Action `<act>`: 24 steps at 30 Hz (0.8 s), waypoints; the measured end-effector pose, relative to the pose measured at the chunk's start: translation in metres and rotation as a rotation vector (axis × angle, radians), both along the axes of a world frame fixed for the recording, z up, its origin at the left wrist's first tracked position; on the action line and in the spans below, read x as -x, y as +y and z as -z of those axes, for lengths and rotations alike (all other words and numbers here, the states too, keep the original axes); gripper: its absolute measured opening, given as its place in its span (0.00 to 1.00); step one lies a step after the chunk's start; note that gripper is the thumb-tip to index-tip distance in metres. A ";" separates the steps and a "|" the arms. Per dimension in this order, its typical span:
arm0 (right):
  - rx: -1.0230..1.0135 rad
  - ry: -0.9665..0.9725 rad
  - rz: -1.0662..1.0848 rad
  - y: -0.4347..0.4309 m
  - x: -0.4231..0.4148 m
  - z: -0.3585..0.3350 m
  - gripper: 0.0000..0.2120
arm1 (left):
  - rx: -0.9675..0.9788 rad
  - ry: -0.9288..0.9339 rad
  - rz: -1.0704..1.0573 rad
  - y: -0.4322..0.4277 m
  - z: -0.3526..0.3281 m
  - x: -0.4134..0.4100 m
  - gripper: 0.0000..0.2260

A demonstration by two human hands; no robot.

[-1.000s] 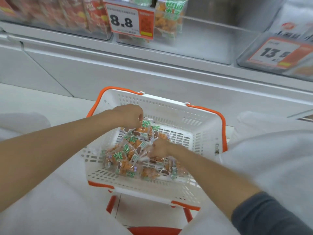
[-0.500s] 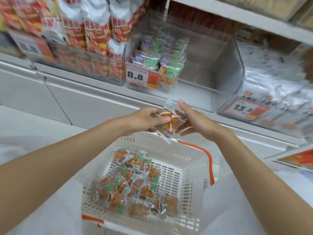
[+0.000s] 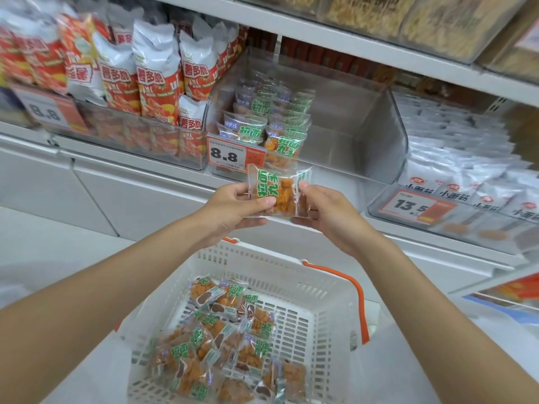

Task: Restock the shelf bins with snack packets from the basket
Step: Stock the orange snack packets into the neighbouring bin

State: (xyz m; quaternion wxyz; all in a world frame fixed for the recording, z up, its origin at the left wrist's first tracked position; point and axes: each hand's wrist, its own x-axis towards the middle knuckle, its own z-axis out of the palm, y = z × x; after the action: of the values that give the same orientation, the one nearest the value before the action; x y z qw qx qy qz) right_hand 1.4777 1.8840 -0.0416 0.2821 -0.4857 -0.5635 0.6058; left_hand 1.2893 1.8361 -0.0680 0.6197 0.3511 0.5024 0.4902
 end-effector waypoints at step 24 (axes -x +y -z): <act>-0.219 -0.174 -0.173 -0.001 0.001 -0.004 0.15 | -0.437 0.507 -0.257 0.013 -0.019 0.001 0.06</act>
State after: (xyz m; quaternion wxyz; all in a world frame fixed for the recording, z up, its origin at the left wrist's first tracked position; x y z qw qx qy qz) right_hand 1.4772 1.8831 -0.0372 0.2302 -0.4522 -0.6881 0.5186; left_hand 1.2880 1.8493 -0.0489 0.3188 0.5196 0.5636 0.5574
